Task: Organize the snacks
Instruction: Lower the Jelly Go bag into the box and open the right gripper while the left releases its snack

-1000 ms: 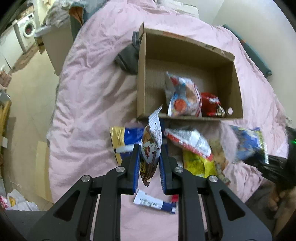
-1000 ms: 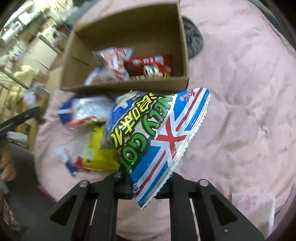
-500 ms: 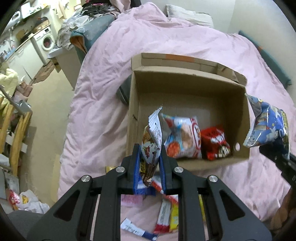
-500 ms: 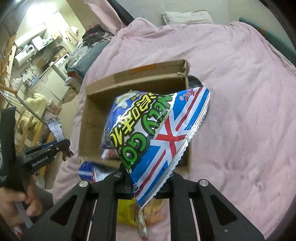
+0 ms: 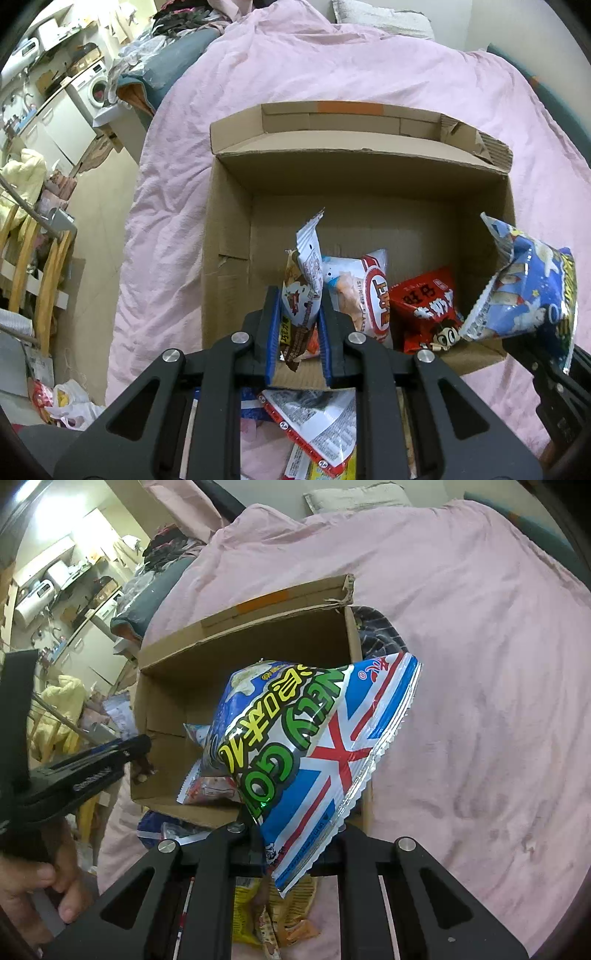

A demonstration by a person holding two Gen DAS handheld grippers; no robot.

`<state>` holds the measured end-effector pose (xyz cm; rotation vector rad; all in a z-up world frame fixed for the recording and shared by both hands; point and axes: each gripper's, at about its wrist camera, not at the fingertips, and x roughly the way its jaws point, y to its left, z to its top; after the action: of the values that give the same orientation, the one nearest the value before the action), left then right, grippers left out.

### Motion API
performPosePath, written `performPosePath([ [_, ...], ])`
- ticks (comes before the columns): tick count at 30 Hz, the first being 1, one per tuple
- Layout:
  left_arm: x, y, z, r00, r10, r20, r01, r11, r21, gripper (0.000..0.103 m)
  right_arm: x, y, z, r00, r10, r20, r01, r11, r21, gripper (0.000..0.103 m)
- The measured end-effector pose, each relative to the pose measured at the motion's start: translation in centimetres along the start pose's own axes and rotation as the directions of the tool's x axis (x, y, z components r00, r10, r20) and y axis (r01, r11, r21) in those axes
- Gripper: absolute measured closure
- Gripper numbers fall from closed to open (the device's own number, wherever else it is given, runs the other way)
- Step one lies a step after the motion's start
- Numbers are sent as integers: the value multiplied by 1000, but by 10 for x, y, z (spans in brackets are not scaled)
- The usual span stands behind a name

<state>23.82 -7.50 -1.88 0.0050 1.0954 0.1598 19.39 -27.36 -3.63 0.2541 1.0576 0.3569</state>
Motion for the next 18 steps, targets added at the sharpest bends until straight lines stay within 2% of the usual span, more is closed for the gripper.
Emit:
performPosePath([
  [11,21,-1,1,1000,8,-7,-8,1000,20,87,17,-2,6,1000,-23,-18,23,1000,4,90],
  [16,28,1,5,1000,5,-4,-5,1000,23,87,27,-4,9,999,-6,-32,6,1000,23,90],
  [18,29,1,7,1000,3,-1,-2,1000,25,87,31,-5,10,998,34,-44,-32,998,45,90],
])
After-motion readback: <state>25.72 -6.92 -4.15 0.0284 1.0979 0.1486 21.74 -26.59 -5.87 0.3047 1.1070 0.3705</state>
